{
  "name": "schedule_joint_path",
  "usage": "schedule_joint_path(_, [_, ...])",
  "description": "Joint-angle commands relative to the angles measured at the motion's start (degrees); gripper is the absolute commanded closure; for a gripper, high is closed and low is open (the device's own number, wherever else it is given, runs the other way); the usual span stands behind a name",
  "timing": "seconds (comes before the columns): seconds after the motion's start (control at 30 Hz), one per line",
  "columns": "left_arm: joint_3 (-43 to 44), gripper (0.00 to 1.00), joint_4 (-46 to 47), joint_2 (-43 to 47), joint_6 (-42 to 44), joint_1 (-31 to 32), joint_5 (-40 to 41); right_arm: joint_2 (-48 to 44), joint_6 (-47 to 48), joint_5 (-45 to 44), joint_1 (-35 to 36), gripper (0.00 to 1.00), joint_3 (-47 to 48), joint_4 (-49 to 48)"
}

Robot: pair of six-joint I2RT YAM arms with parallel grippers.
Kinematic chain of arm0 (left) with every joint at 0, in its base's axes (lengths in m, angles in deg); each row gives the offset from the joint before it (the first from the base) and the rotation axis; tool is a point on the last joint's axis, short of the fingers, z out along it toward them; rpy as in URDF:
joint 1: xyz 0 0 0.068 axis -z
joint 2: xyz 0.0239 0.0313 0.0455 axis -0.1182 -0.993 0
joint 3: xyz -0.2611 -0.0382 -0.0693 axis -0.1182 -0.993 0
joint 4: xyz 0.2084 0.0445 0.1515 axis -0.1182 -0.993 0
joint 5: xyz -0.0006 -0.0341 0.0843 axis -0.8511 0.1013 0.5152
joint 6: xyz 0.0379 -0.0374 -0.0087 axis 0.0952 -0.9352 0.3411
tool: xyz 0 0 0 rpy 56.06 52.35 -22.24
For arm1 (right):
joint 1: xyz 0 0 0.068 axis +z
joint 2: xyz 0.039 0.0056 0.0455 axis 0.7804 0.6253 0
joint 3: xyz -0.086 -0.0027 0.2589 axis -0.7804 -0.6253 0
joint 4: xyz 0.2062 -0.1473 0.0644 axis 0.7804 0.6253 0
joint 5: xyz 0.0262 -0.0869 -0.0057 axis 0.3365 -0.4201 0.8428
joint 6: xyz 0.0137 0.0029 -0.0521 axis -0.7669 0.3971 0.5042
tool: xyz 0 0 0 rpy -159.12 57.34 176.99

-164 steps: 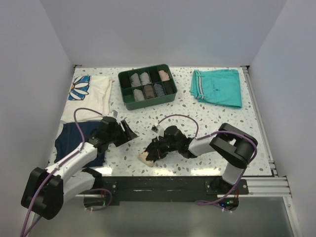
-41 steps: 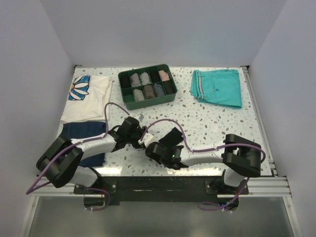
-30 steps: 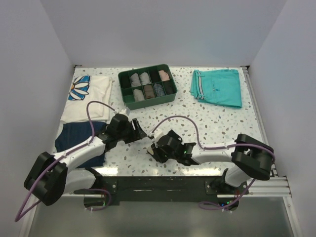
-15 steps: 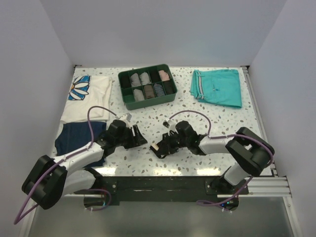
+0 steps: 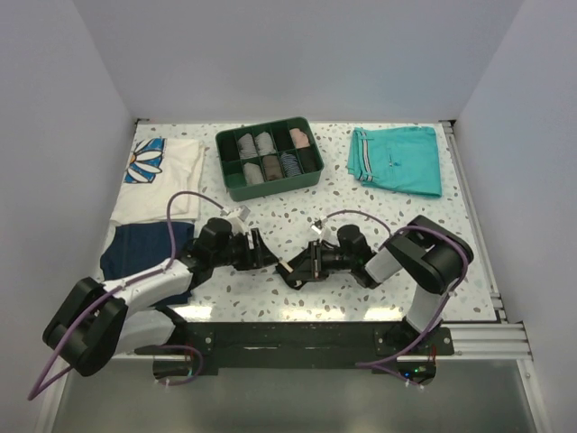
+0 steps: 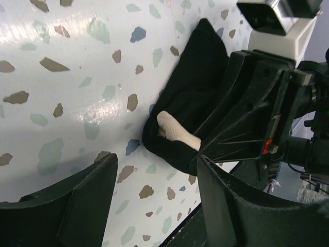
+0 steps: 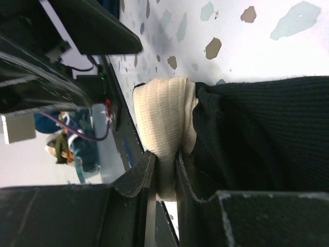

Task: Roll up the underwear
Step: Roll the underwear to the center of the board.

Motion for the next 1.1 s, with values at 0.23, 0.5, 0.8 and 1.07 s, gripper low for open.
schedule_joint_path(0.23, [2.17, 0.30, 1.70, -6.54, -2.19, 3.13, 0.39, 3.48, -6.36, -4.27, -0.67, 1.00, -6.68, -11.04])
schedule_joint_path(0.5, [3.84, 0.29, 5.56, -7.95, -3.85, 3.22, 0.48, -4.95, 2.51, -6.56, -0.58, 1.00, -4.75, 5.84])
schedule_joint_path(0.8, [4.11, 0.28, 10.39, -11.54, -4.91, 4.53, -0.83, -6.54, 5.33, -6.99, -0.67, 1.00, -3.43, 11.31])
schedule_joint_path(1.07, [5.25, 0.28, 10.23, -16.12, -8.34, 8.14, 0.92, -7.60, 5.94, -7.08, -0.67, 1.00, -3.34, 12.45])
